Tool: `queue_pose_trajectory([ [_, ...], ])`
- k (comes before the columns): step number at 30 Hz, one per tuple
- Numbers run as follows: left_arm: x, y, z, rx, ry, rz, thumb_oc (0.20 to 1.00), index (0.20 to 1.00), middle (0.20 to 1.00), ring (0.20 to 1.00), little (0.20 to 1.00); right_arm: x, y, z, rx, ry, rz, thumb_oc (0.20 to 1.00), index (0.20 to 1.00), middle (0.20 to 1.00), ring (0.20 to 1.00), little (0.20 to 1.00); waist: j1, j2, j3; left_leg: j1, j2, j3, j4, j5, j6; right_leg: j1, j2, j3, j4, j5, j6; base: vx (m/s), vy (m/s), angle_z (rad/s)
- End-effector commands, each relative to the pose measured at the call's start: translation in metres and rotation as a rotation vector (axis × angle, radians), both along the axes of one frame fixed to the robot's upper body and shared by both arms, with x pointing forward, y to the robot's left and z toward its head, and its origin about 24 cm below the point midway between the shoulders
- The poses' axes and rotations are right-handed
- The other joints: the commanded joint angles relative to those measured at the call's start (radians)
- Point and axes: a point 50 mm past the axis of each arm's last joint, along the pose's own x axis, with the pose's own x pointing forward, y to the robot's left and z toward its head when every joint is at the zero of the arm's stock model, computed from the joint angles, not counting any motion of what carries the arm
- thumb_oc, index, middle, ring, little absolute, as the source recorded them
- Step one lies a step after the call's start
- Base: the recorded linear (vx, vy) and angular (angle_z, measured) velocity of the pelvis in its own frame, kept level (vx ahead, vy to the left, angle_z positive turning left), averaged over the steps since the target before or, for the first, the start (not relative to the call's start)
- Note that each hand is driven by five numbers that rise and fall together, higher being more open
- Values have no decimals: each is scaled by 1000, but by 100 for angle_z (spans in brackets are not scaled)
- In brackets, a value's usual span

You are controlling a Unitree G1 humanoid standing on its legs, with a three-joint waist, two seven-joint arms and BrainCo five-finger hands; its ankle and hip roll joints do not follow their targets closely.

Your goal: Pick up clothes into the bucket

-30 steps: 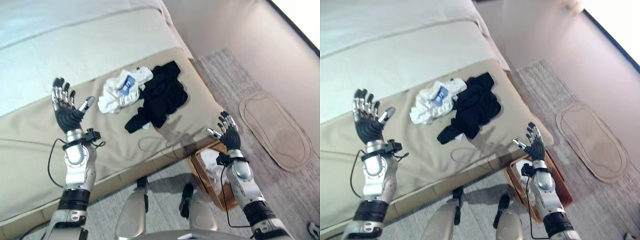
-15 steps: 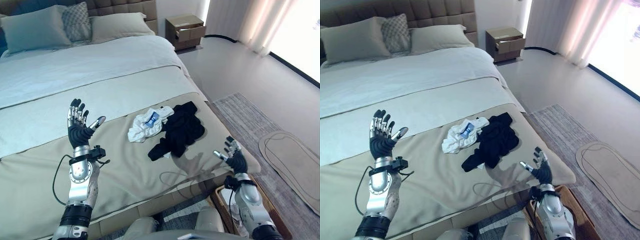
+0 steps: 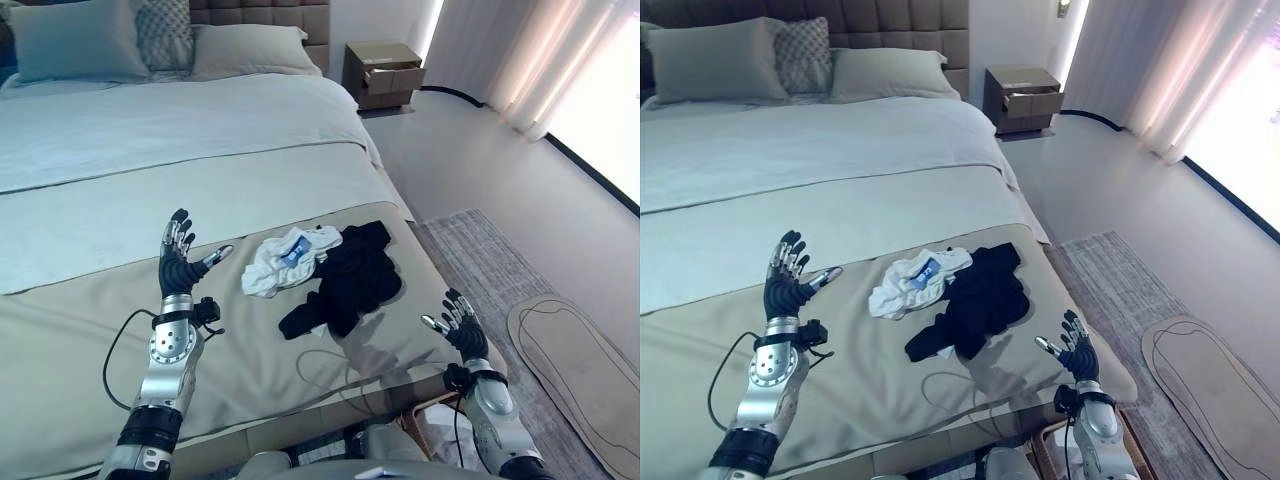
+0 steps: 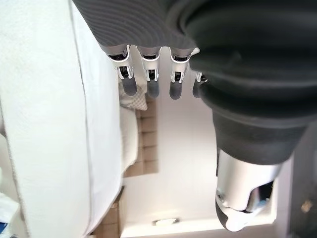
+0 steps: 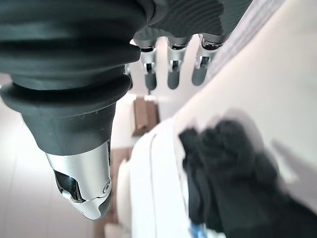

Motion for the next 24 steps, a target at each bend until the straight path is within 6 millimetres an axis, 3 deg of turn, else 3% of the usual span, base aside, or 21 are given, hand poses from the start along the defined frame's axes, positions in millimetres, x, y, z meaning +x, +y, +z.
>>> queue_pose_trajectory([
  [1, 20, 4, 30, 170, -86, 20, 1000, 1000, 1000, 1000, 1000, 19, -6, 37, -19, -181, 26, 1000, 1000, 1000, 1000, 1000, -25, -4, 25, -53, -3, 114, 284, 29, -52, 50, -26, 22, -16, 22, 39, 60, -63, 5],
  [2, 27, 5, 30, 236, -65, 33, 1000, 1000, 1000, 1000, 1000, 21, -9, 40, -37, -191, 24, 1000, 1000, 1000, 1000, 1000, -25, 0, 49, -113, 37, 127, 333, 68, -66, 67, -30, 25, -18, 7, 31, 21, 9, 14],
  [3, 30, 8, 29, 279, -40, 48, 1000, 1000, 1000, 1000, 1000, 25, -8, 44, -39, -211, 28, 1000, 1000, 1000, 1000, 1000, -24, -4, 58, -150, 54, 130, 308, 62, -56, 69, -38, 32, -21, 7, 34, 37, 24, 20],
  [5, 32, 16, 29, 350, -17, 86, 1000, 1000, 1000, 1000, 1000, 31, -4, 51, -39, -244, 40, 1000, 1000, 1000, 1000, 1000, -6, -8, 78, -200, 67, 103, 235, 38, -40, 61, -41, 65, -26, 8, 43, 22, 72, 0],
  [7, 37, 25, 36, 428, -9, 119, 1000, 1000, 1000, 1000, 1000, 40, 0, 60, -59, -285, 70, 1000, 1000, 1000, 1000, 1000, 3, 11, 106, -215, 85, 69, 137, 83, -47, 37, -31, 95, -12, 6, 52, -44, 144, -37],
  [8, 40, 29, 39, 458, -3, 135, 1000, 1000, 1000, 1000, 1000, 44, 4, 64, -55, -301, 84, 1000, 1000, 1000, 1000, 1000, -5, 22, 111, -198, 93, 86, 96, 84, -43, 12, -34, 103, 2, -1, 52, -114, 185, -50],
  [12, 58, 30, 80, 554, -125, 197, 1000, 1000, 1000, 1000, 1000, 71, 20, 92, -67, -410, 134, 1000, 1000, 1000, 1000, 1000, -5, 26, 198, -250, 77, 140, 45, 107, -21, -175, -53, 160, 92, 26, 66, -255, 209, -64],
  [13, 58, 30, 80, 554, -125, 197, 1000, 1000, 1000, 1000, 1000, 71, 20, 92, -66, -410, 134, 1000, 1000, 1000, 1000, 1000, -4, 26, 197, -251, 77, 140, 45, 107, -21, -177, -52, 161, 93, 26, 66, -185, 135, -83],
  [15, 66, 39, 110, 652, -187, 257, 1000, 1000, 1000, 1000, 1000, 82, 29, 108, -57, -476, 153, 1000, 1000, 1000, 1000, 1000, 1, 12, 234, -308, 77, 181, 27, 123, -10, -265, -62, 176, 82, 62, 85, -152, 110, -69],
  [16, 67, 39, 110, 653, -189, 257, 1000, 1000, 1000, 1000, 1000, 83, 29, 109, -57, -477, 153, 1000, 1000, 1000, 1000, 1000, 2, 12, 232, -312, 77, 182, 28, 123, -10, -270, -62, 177, 83, 63, 86, -125, 73, -60],
  [17, 73, 41, 128, 701, -215, 296, 1000, 1000, 1000, 1000, 1000, 85, 34, 117, -47, -512, 161, 1000, 1000, 1000, 1000, 1000, 0, 3, 251, -360, 74, 192, 35, 125, -9, -318, -73, 176, 76, 76, 97, -69, 43, -37],
  [18, 73, 41, 128, 701, -215, 296, 1000, 1000, 1000, 1000, 1000, 85, 34, 117, -47, -512, 161, 1000, 1000, 1000, 1000, 1000, 0, 3, 250, -361, 74, 192, 36, 125, -9, -319, -73, 177, 77, 76, 97, -126, 79, -25],
  [20, 78, 48, 156, 719, -269, 374, 1000, 1000, 1000, 1000, 1000, 89, 41, 133, -44, -581, 185, 1000, 1000, 1000, 1000, 1000, -9, -16, 297, -440, 79, 210, 74, 121, -7, -391, -86, 165, 88, 100, 117, -102, 49, -16],
  [23, 79, 47, 173, 752, -310, 387, 1000, 1000, 1000, 1000, 1000, 88, 39, 140, -44, -611, 174, 1000, 1000, 1000, 1000, 1000, -14, -18, 314, -502, 77, 205, 115, 116, -5, -434, -92, 151, 108, 96, 114, -66, 10, -4],
  [24, 77, 51, 191, 791, -354, 421, 1000, 1000, 1000, 1000, 1000, 87, 36, 147, -45, -641, 168, 1000, 1000, 1000, 1000, 1000, -18, -24, 341, -550, 77, 200, 145, 110, -5, -474, -98, 145, 122, 99, 115, -51, 9, 1],
])
